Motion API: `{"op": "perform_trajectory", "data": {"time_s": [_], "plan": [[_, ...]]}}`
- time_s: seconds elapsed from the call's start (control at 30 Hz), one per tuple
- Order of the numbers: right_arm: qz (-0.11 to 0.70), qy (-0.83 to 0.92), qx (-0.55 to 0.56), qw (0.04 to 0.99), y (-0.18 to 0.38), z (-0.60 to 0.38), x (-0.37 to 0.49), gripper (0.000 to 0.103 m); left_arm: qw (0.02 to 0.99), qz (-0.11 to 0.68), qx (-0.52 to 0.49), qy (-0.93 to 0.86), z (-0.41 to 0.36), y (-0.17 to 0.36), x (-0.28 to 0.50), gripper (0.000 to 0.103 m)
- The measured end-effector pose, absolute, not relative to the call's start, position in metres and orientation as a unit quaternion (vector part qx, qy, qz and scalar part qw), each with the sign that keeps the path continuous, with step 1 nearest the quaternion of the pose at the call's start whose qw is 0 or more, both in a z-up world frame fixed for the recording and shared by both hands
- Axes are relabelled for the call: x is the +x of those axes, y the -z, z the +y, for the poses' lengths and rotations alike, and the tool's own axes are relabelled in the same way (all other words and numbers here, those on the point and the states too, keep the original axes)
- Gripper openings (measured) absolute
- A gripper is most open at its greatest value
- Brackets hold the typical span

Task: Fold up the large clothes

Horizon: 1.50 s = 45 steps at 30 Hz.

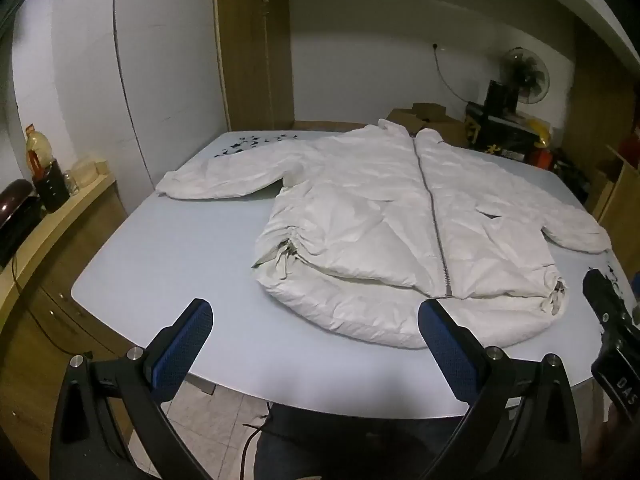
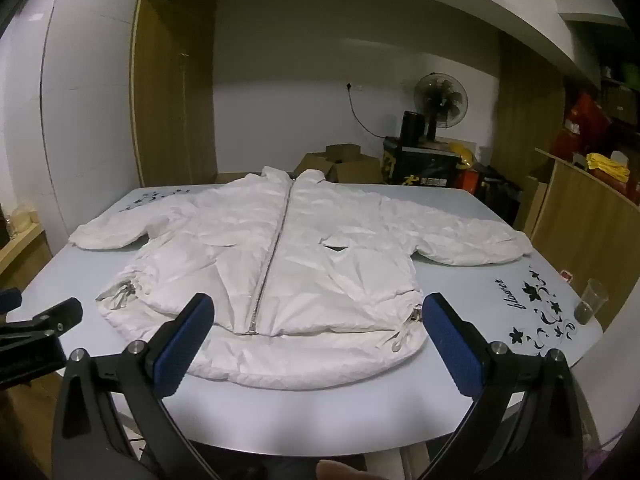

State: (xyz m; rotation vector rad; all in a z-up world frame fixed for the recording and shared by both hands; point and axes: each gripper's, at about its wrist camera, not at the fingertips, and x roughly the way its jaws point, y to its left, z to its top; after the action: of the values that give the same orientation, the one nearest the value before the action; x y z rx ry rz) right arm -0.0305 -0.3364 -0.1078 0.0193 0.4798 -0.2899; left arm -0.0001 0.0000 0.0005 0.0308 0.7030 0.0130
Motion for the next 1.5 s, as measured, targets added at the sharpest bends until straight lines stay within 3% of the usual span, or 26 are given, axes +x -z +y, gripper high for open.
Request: {"op": "perform_trajectory", "data": {"time_s": [0.2,0.67,1.27,1.5], "plan": [[0.206,0.134,0.002,0.969,0.107,-0.331,-0.043,0.103,0.937,0.348,0.018,-0.014,0.001,-0.003,-0.006,0.103],[0.228,0.117,0.008,0.966,0.102,-0.321,-0.037,0.103,0.937,0.347,-0.008,-0.025,0.017,-0.003,-0.006,0.103],[0.284,-0.079,0.138,0.946,0.116,-0.322,-0.025,0.103,0.936,0.351,-0.009,-0.024,0.012,0.002,-0.004,0.103],[0.265,0.021,0.037,0.963,0.109,-0.306,-0.033,0.103,0.933,0.358,-0.009,-0.022,0.010,0.005,-0.004,0.103]]}}
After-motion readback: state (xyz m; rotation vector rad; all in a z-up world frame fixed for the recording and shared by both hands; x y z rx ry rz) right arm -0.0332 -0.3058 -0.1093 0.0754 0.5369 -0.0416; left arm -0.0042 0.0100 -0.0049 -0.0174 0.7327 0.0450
